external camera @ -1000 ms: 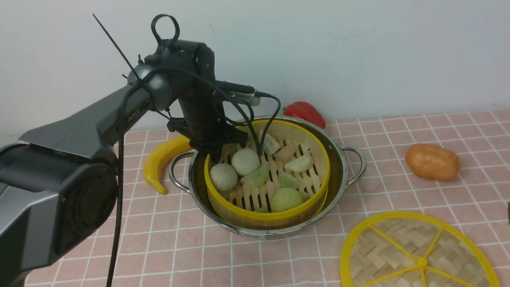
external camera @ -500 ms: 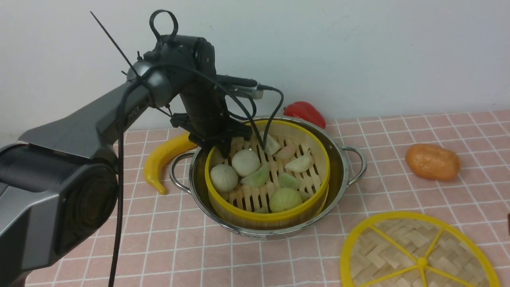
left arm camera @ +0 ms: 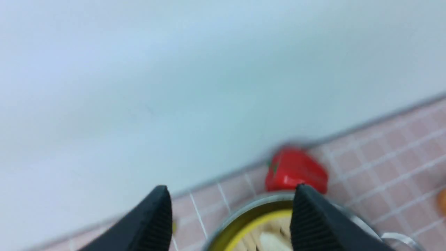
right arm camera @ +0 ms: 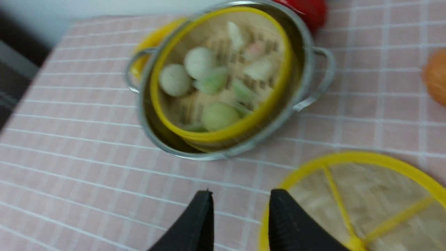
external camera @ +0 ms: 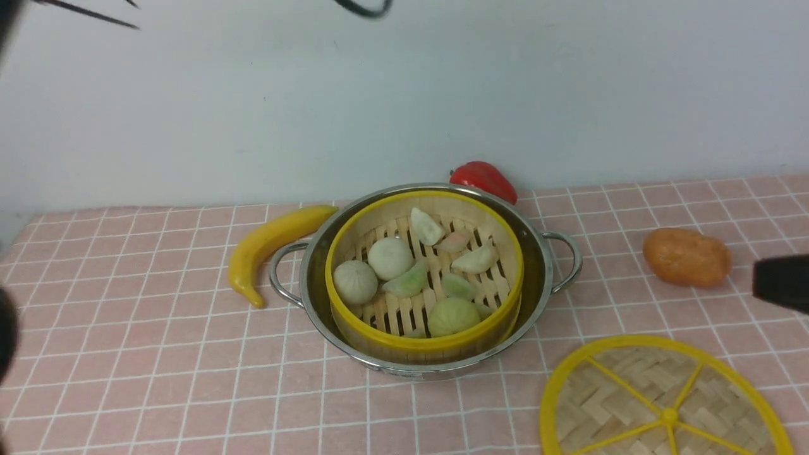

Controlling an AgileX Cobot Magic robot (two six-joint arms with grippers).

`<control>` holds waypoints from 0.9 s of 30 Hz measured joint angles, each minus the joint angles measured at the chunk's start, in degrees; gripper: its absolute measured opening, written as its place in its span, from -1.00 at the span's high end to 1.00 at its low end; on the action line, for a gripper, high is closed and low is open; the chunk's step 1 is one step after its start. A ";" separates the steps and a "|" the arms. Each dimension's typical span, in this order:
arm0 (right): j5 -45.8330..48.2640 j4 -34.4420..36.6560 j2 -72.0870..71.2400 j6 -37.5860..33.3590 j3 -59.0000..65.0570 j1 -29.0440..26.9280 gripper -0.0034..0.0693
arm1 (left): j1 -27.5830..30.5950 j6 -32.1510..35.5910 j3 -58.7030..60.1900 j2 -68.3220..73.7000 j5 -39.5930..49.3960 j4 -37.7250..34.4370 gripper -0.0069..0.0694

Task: Place the steamer in the pot on the pink tablecloth, and put the lid on the steamer.
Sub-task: 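Move the gripper down to the bamboo steamer lid and grasp its center knob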

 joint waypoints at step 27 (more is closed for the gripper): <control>2.72 -44.34 25.41 31.36 -9.90 23.94 0.24 | 0.00 8.89 67.48 -67.93 -9.72 3.00 0.88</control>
